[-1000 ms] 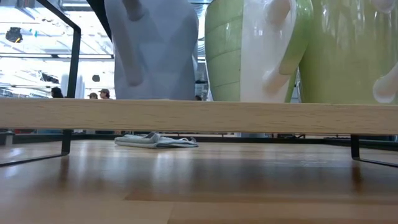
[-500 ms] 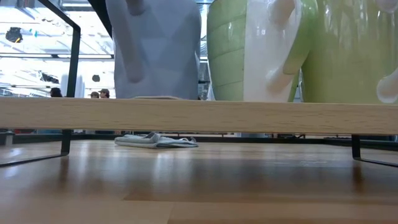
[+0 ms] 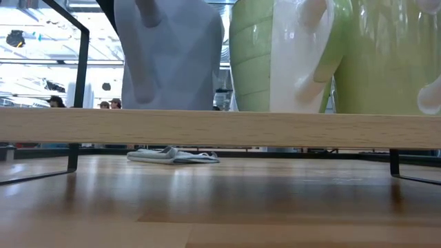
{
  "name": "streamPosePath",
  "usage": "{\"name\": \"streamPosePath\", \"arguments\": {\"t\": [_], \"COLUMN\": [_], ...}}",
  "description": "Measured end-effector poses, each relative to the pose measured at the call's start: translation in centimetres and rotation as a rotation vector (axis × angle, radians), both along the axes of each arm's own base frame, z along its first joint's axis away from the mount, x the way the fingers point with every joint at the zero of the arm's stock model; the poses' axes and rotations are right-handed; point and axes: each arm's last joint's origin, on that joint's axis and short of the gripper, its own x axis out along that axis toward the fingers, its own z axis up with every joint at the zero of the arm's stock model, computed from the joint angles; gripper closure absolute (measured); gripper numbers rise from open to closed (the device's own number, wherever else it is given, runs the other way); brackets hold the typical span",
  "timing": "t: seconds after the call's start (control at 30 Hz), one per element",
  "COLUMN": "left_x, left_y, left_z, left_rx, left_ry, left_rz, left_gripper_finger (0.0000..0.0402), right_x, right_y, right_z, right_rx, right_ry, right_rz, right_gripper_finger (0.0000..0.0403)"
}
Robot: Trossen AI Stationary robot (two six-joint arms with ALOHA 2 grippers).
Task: Stack small to large cups/mugs on shelf
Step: Put the blue mug on the shelf
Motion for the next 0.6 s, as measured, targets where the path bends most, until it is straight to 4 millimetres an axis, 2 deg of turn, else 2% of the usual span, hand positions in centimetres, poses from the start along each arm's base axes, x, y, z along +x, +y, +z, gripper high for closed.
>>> {"name": "streamPosePath", "arguments": {"t": [0.6], "left_x": [0.33], "left_y": [-0.42], "left_z": [0.0], "left_rx": [-0.09], "left_ry": [-0.005], "left_rz": [-0.018], "left_gripper_finger": [0.0372], "right_x": [0.0], "right_y": [0.01], "right_z": [-0.01], "right_rx": [0.0], "right_ry": [0.001], "right_rz": [0.003], "right_gripper_finger": [0.0191]}}
